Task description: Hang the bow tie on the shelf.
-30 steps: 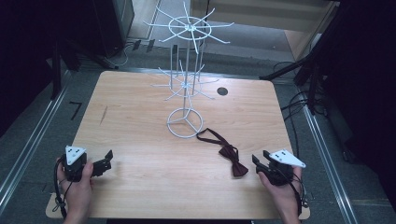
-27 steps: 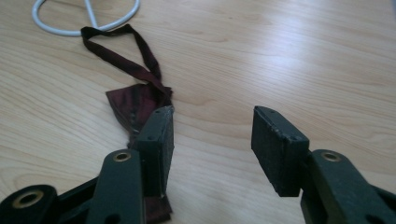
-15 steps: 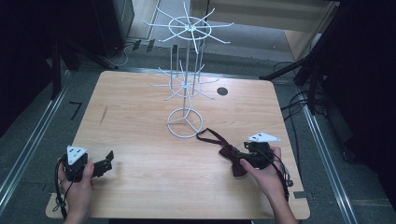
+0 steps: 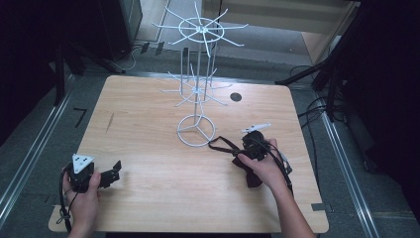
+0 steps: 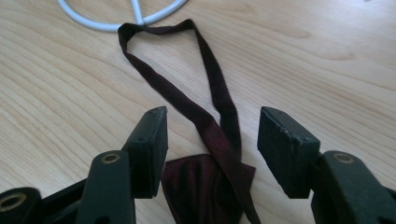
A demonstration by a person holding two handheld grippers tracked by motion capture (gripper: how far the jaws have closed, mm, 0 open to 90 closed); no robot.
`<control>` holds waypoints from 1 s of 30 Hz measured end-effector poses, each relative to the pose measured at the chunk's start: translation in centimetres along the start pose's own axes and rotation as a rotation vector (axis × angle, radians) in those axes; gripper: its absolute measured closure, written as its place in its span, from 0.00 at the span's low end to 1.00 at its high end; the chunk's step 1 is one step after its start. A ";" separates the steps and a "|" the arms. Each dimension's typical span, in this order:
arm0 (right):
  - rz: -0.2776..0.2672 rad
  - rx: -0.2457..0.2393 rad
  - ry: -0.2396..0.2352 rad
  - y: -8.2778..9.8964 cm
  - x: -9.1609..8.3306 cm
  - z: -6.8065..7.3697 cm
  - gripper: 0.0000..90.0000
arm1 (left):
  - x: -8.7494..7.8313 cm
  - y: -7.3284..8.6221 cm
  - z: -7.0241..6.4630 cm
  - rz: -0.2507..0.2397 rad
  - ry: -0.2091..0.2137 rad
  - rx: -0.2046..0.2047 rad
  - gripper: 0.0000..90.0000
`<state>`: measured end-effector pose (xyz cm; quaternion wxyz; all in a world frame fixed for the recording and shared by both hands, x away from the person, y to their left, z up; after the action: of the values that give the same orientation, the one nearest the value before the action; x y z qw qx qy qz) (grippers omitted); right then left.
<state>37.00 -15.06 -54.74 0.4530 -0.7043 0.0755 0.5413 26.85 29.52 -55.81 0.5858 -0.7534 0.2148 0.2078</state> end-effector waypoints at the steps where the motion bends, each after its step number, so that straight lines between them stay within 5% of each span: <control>1: 0.012 -0.010 -0.001 -0.2 0.3 0.0 0.49 | 0.0 0.0 0.0 0.002 0.002 0.003 0.00; 9: 0.075 -0.015 -0.012 -1.2 1.6 0.1 0.49 | 0.0 0.0 0.1 0.001 -0.007 -0.008 0.00; 13: 0.117 -0.033 -0.059 -1.4 2.0 0.8 0.51 | 0.1 0.0 0.1 0.002 -0.015 -0.016 0.00; 20: 0.150 -0.045 -0.050 -1.3 2.6 0.9 0.56 | 0.1 0.0 0.1 0.007 -0.011 -0.008 0.00; 24: 0.159 -0.060 -0.027 -1.2 2.8 0.9 0.63 | 0.1 0.0 0.0 0.008 -0.013 0.003 0.00; 30: 0.171 -0.086 0.000 -1.0 2.6 0.7 0.91 | 0.1 0.1 -0.1 0.012 -0.013 0.016 0.00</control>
<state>38.21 -12.98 -56.36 0.3744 -0.7141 0.1119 0.5808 26.89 29.38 -55.93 0.5919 -0.7460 0.2172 0.2145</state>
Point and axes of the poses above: each handheld gripper's, and its own axes: x roughly forward along the jaws, y roughly out of its underside, z roughly to its left, the point moved 6 cm from there along x, roughly forward along the jaws, and after that the axes turned 12 degrees about -x, right-handed, at the moved point
